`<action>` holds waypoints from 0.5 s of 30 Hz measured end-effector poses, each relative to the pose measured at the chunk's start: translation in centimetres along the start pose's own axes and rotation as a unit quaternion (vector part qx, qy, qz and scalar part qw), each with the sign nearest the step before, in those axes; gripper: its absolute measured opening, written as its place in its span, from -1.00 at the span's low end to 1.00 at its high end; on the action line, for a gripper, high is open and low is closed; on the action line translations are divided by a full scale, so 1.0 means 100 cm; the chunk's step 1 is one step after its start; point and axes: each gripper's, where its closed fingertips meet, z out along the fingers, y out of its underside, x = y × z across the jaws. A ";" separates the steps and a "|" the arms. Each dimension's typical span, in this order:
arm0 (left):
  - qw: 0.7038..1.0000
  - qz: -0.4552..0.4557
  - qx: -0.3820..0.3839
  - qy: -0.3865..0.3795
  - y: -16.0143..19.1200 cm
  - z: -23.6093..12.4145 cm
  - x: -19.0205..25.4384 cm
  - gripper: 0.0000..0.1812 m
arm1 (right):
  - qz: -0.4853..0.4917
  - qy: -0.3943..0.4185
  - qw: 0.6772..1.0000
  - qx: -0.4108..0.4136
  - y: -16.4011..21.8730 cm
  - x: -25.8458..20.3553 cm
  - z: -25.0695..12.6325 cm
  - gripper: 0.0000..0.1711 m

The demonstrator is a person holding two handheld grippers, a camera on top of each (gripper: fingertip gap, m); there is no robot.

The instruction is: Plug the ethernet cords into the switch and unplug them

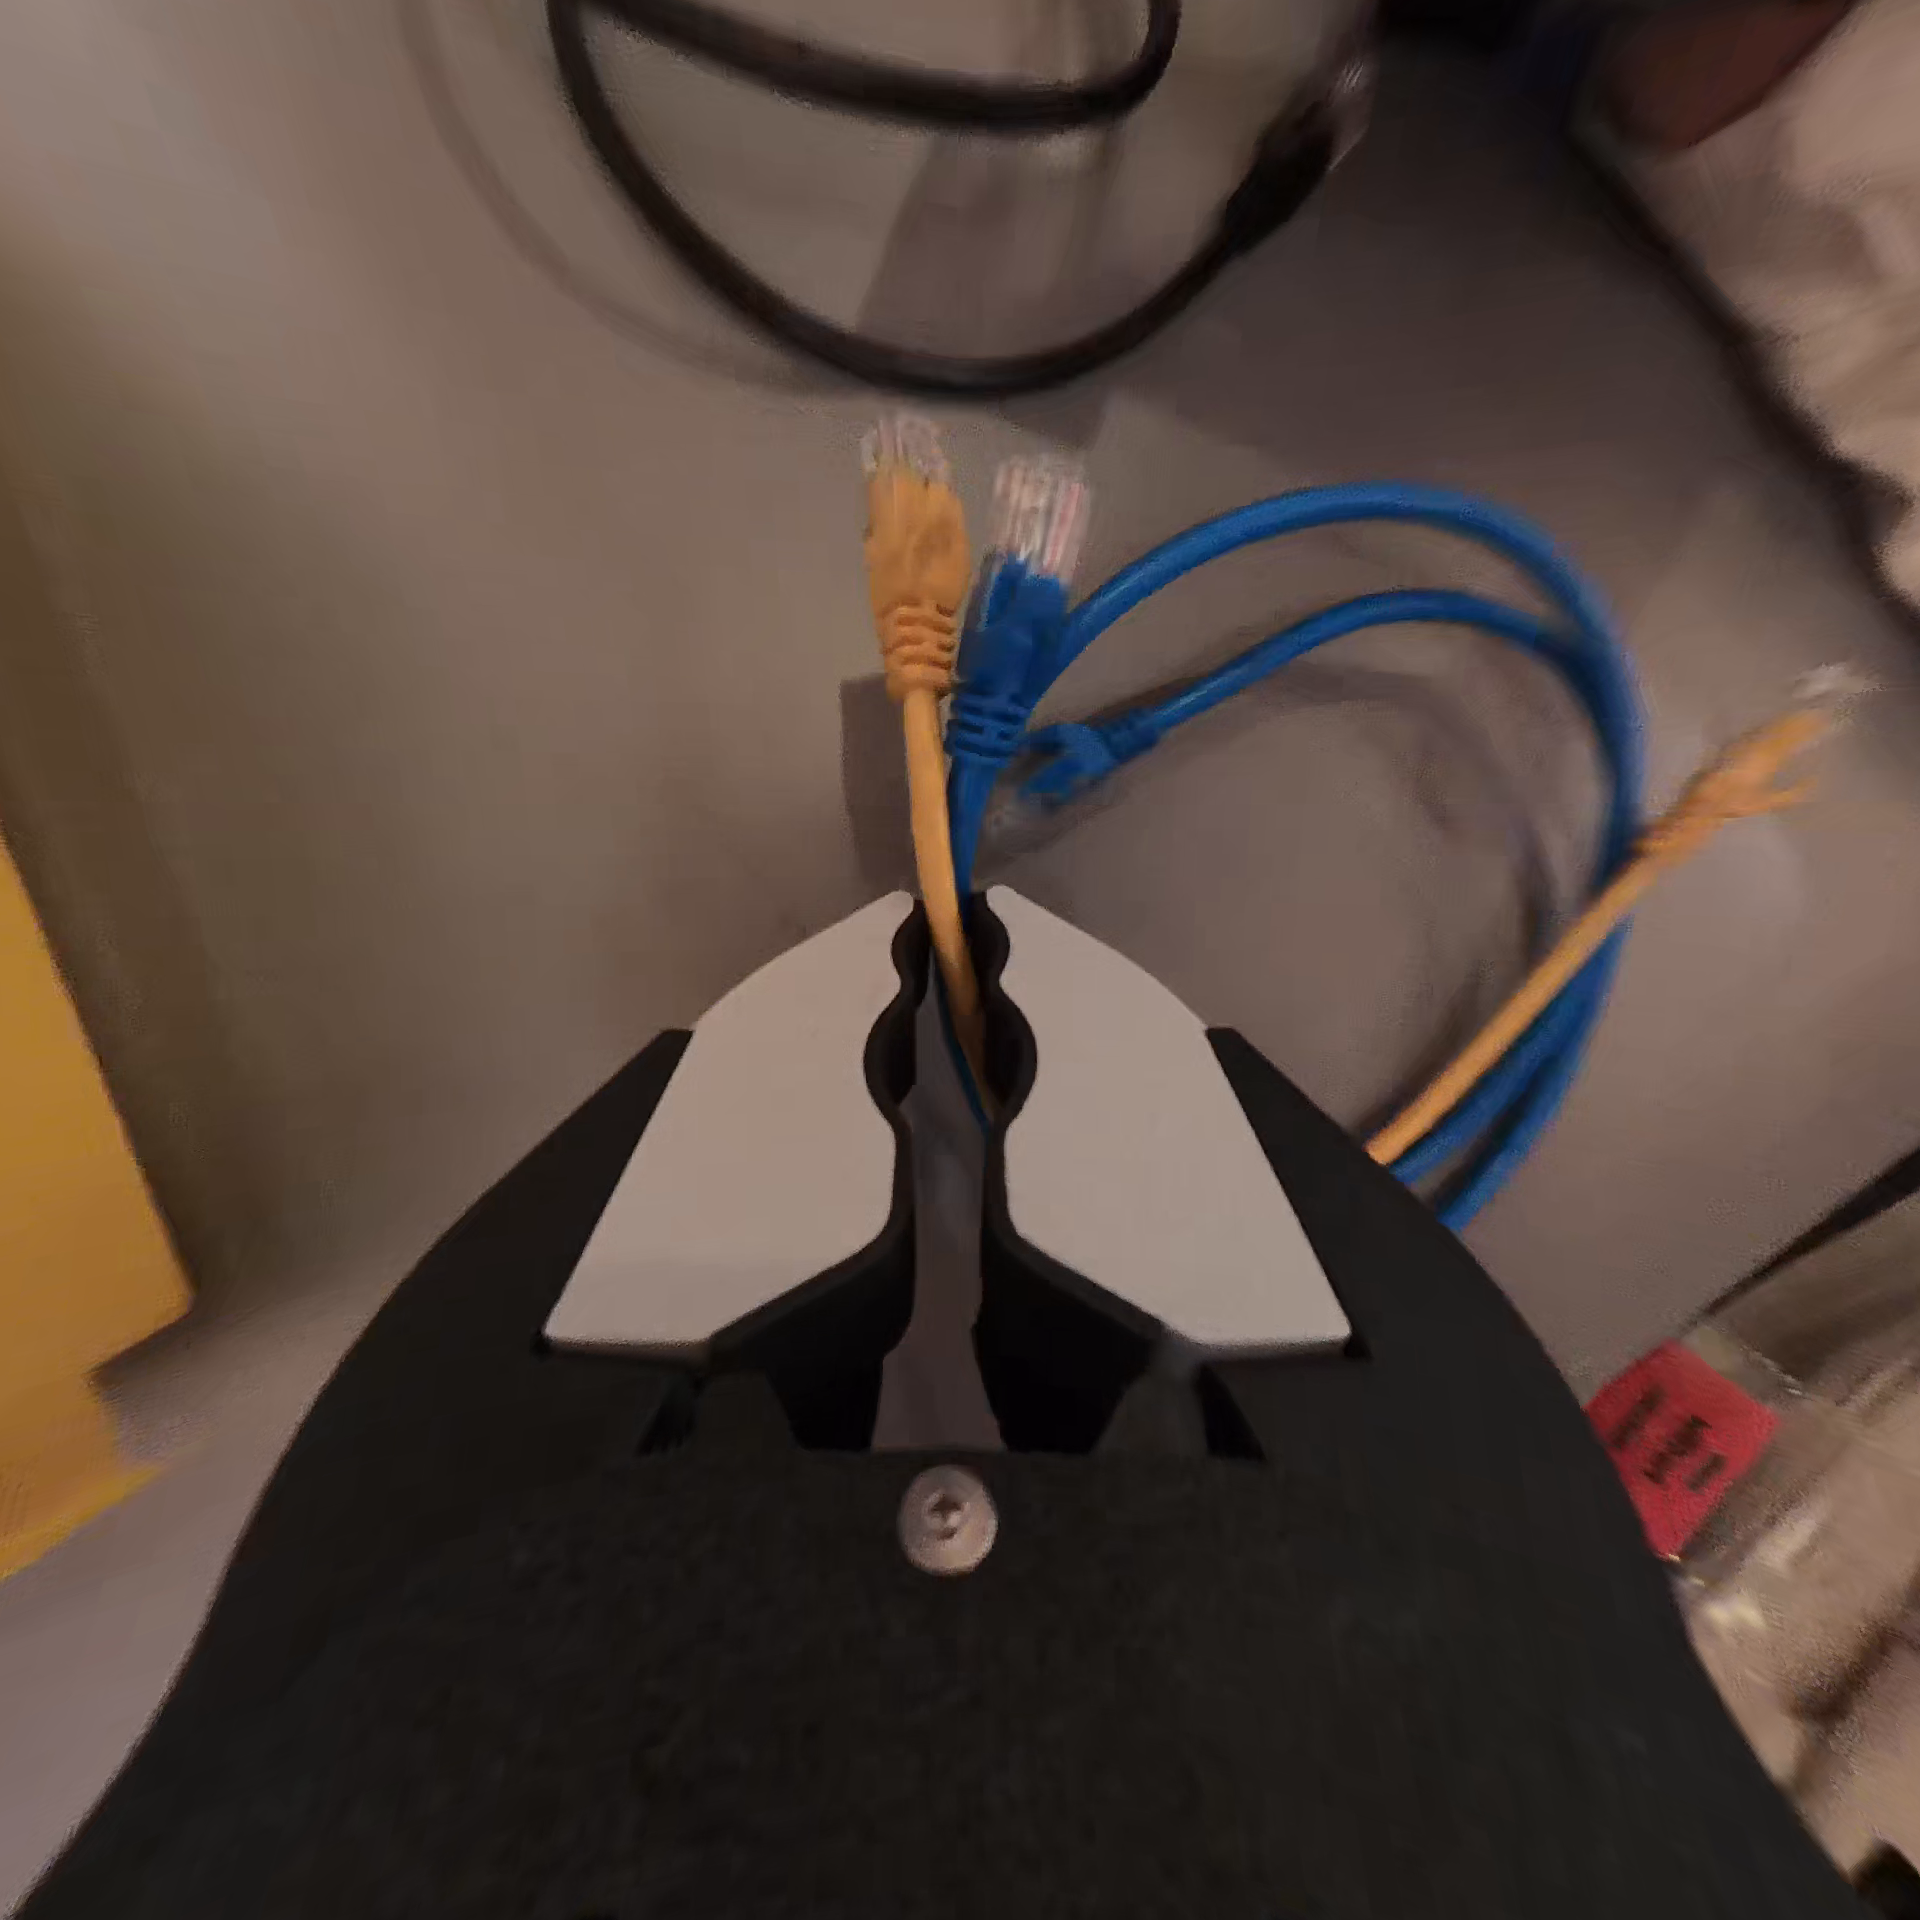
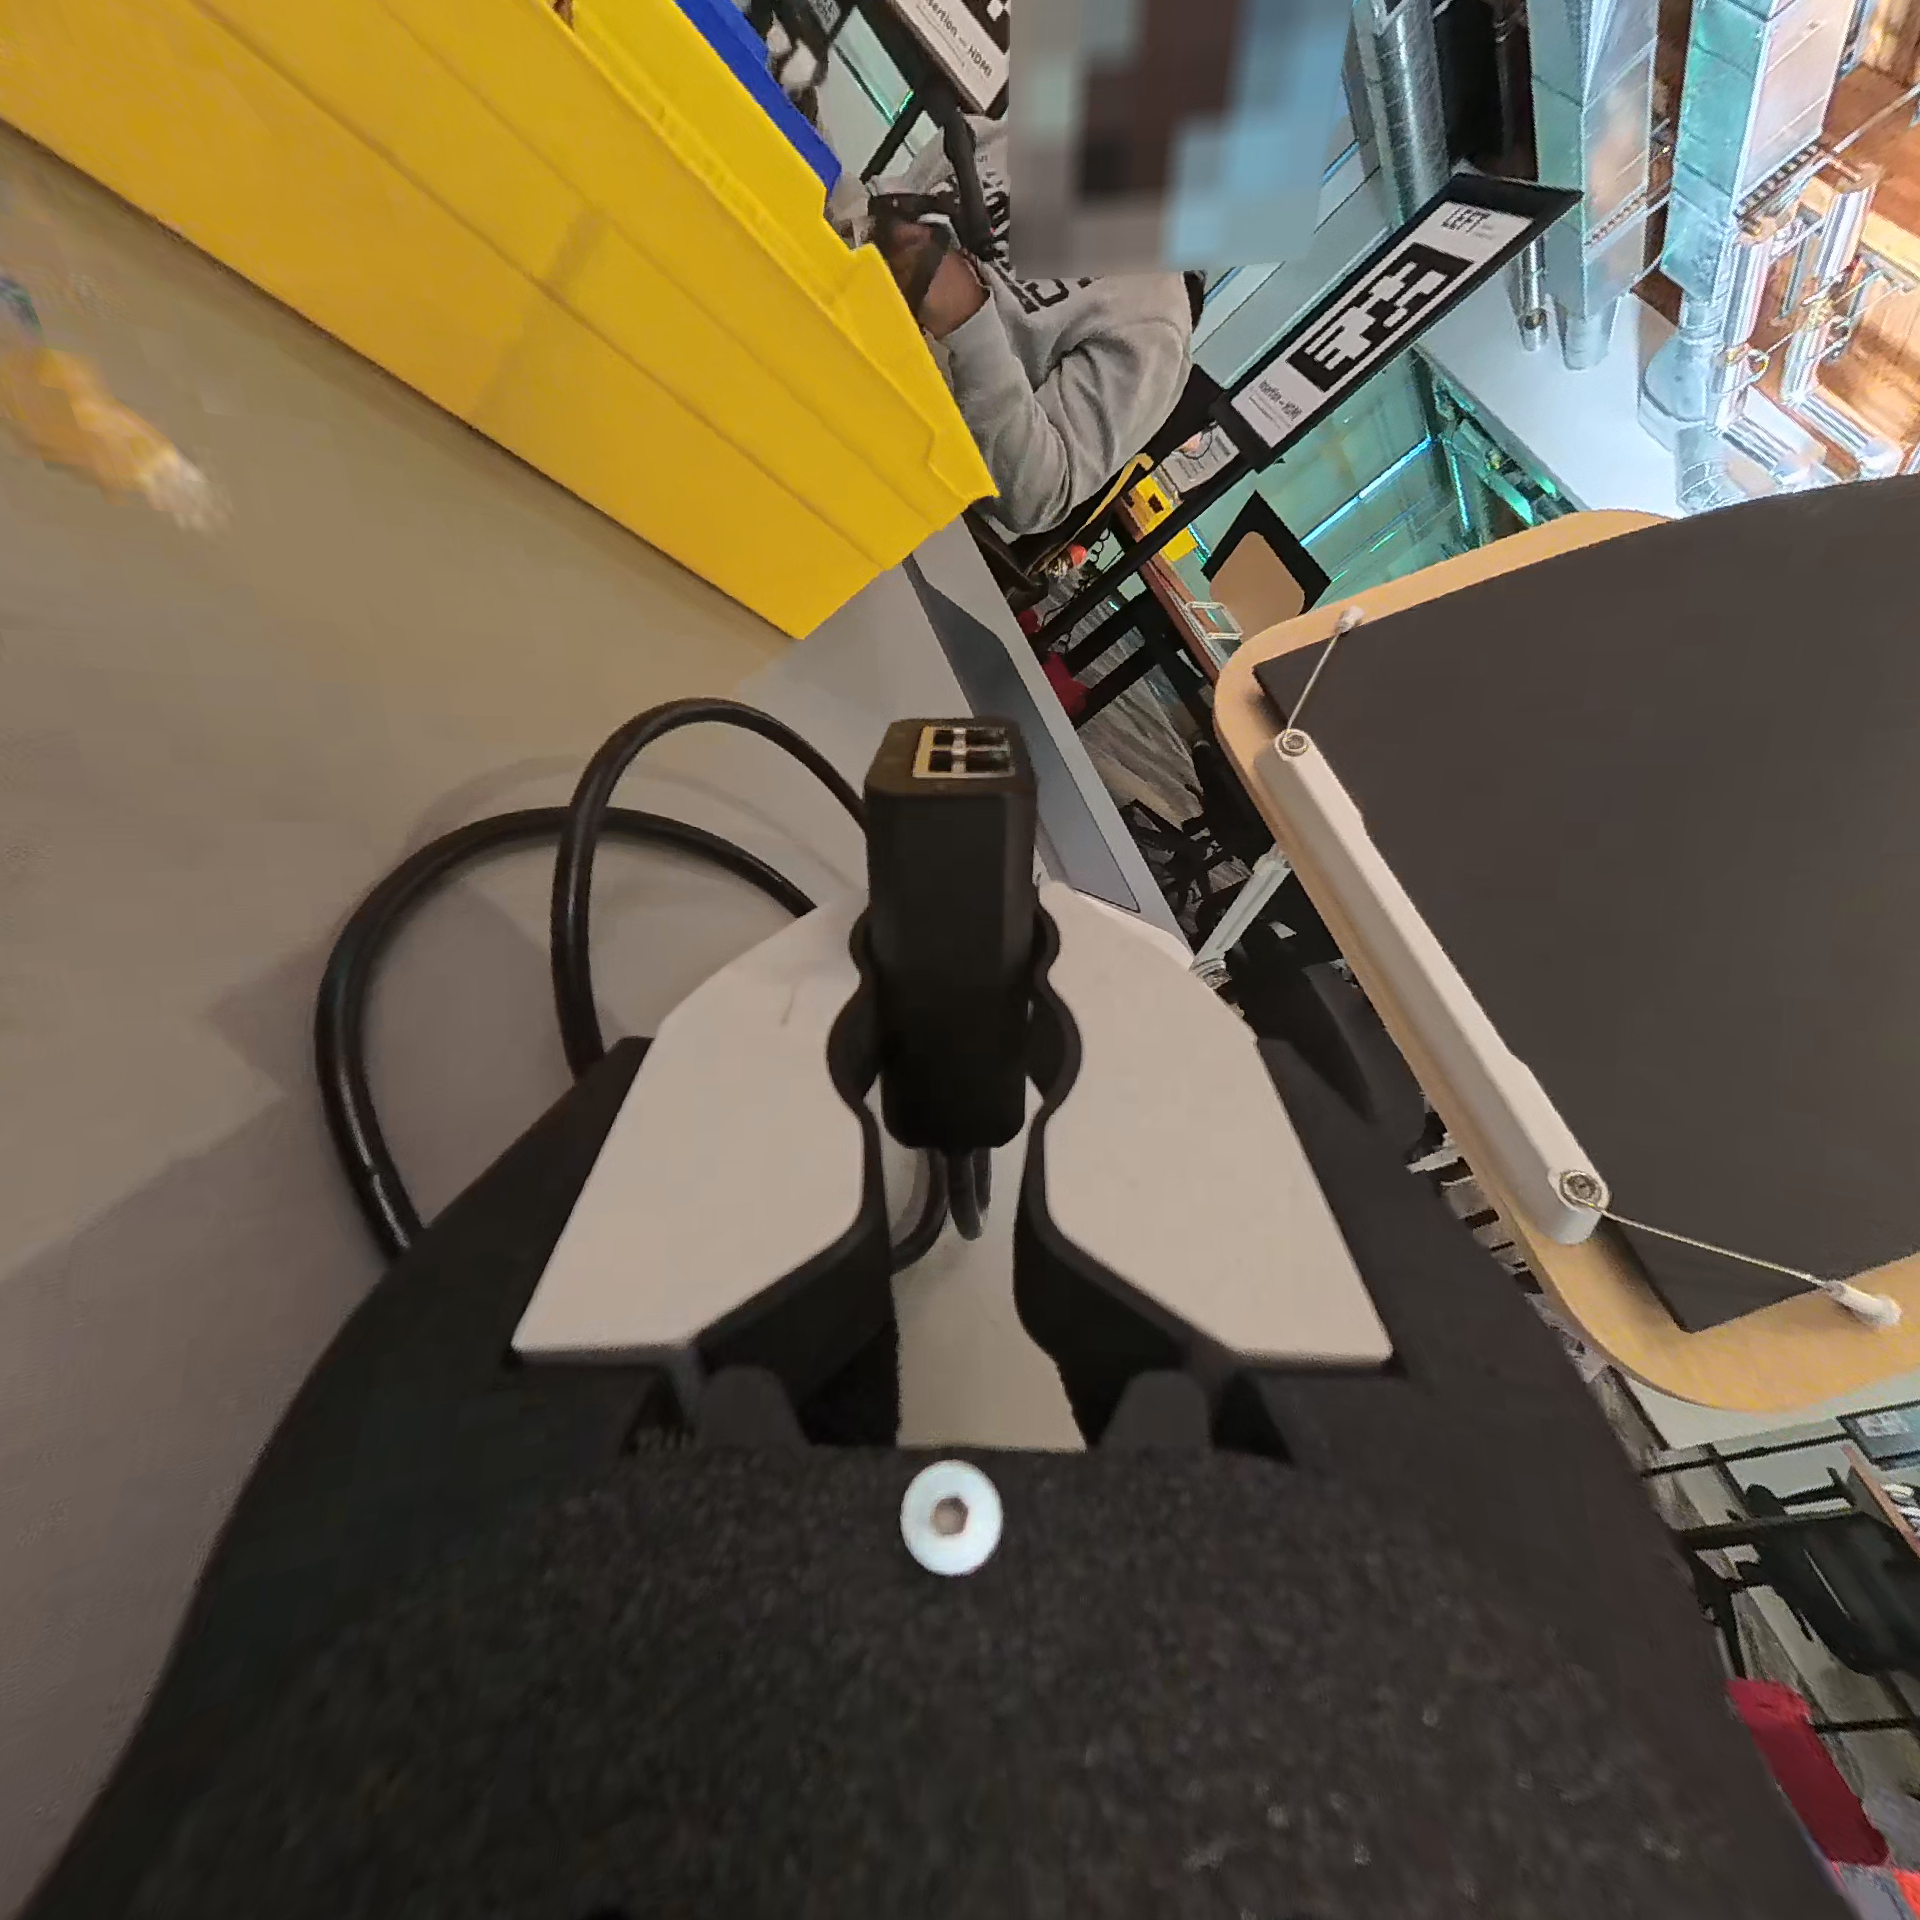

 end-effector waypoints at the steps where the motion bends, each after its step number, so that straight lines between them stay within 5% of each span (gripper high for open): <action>1: 1.000 0.004 -0.002 0.001 0.005 0.006 0.000 -0.90 | -0.003 -0.001 1.000 0.000 0.000 -0.001 0.000 -0.72; 3: 1.000 0.024 0.017 0.002 0.002 0.005 -0.001 -0.73 | -0.010 -0.004 1.000 -0.001 0.000 -0.003 0.001 -0.72; 8: 0.996 0.044 0.070 0.027 -0.011 -0.004 -0.003 -0.73 | -0.006 -0.005 1.000 -0.003 0.001 -0.002 0.003 -0.71; 15: 0.997 0.070 0.035 0.004 -0.026 0.017 -0.021 -0.74 | -0.009 -0.012 1.000 -0.005 0.002 -0.005 0.004 -0.72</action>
